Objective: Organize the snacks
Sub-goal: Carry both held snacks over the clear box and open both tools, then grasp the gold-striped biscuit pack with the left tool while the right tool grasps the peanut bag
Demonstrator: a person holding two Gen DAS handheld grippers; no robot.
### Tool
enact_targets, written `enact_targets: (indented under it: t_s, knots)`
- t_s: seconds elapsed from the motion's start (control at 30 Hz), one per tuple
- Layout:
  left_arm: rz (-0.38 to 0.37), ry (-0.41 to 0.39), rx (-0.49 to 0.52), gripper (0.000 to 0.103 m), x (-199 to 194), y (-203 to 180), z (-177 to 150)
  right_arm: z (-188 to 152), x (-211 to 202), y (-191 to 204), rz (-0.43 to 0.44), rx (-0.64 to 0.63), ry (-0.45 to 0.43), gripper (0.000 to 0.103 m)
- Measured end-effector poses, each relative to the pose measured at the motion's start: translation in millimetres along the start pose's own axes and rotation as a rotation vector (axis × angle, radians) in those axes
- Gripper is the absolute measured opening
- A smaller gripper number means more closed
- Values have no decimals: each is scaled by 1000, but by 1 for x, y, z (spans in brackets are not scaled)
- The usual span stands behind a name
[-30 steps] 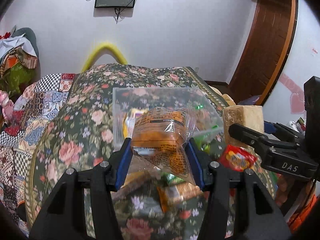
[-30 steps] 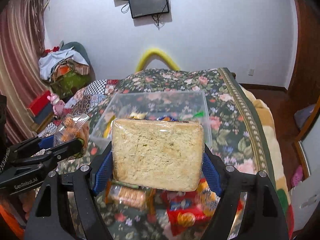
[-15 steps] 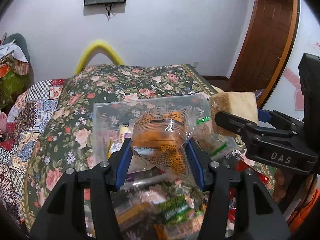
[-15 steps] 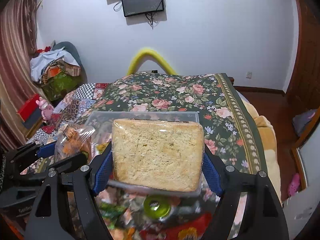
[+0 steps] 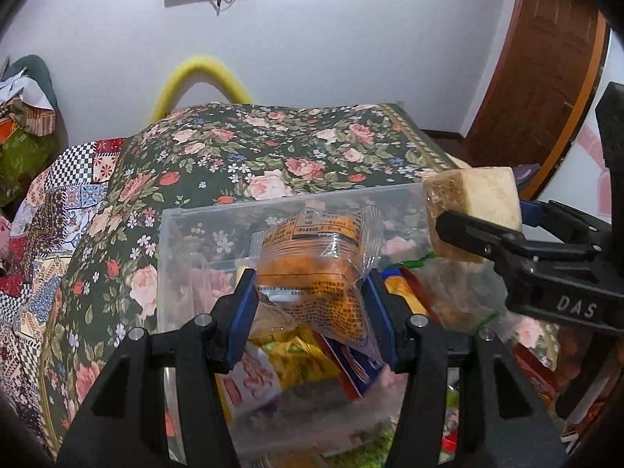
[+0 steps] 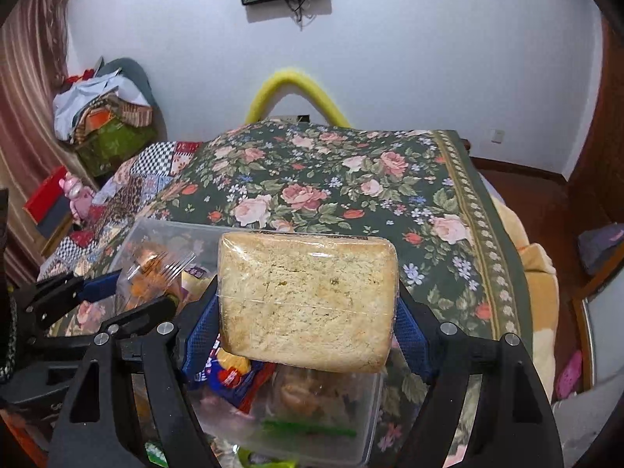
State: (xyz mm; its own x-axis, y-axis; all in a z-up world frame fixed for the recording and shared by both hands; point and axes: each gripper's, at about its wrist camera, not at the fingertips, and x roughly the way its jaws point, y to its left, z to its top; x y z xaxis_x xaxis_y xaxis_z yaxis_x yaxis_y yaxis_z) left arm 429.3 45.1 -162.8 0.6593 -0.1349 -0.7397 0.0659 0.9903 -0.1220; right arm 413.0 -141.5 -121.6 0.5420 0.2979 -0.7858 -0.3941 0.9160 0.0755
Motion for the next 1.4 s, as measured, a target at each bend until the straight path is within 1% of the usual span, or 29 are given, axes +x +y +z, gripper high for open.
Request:
enact_targets:
  t_s: [0.17,0.37,0.47,0.53,0.6,0.63,0.67,0.83,1.03,1.1,1.17,1.23,1.33,1.4]
  knots:
    - [8,36,-8,55,19,2,2,0,19,-1,4,-16,35,76]
    - [13,62,5,57,28,1,-1,-1,32,-4,25,-27,74,77]
    - [26,62,9,59,30,1,-2,-1,34,0,5,-57,79,77]
    - [31,65,12,61,31,1,-4,0,34,1,7,-68,90,78]
    - [35,63,13,65,29,0,-4,0,34,1,5,-66,92,78]
    - [35,60,16,71,28,-1,-5,0,32,1,2,-66,88,79]
    - [34,51,19,74,25,-2,-6,0,29,0,-4,-67,78,78]
    - [24,31,16,76,4,-4,-4,4,5,-2,-2,-58,50,78]
    - [24,-22,18,77,-42,-4,-6,0,-40,-4,-21,-46,-5,79]
    - [19,-36,22,80,-57,-5,-9,-5,-57,-4,-16,-44,-24,80]
    - [29,-58,33,90,-75,-5,-14,-11,-73,-6,-15,-43,-40,81]
    - [39,-74,38,94,-89,-5,-20,-17,-84,-7,-23,-46,-48,82]
    - [29,-69,42,95,-106,-2,-34,-32,-102,-8,-45,-56,-56,83]
    - [40,-62,46,95,-116,1,-45,-45,-112,-7,-60,-70,-54,83]
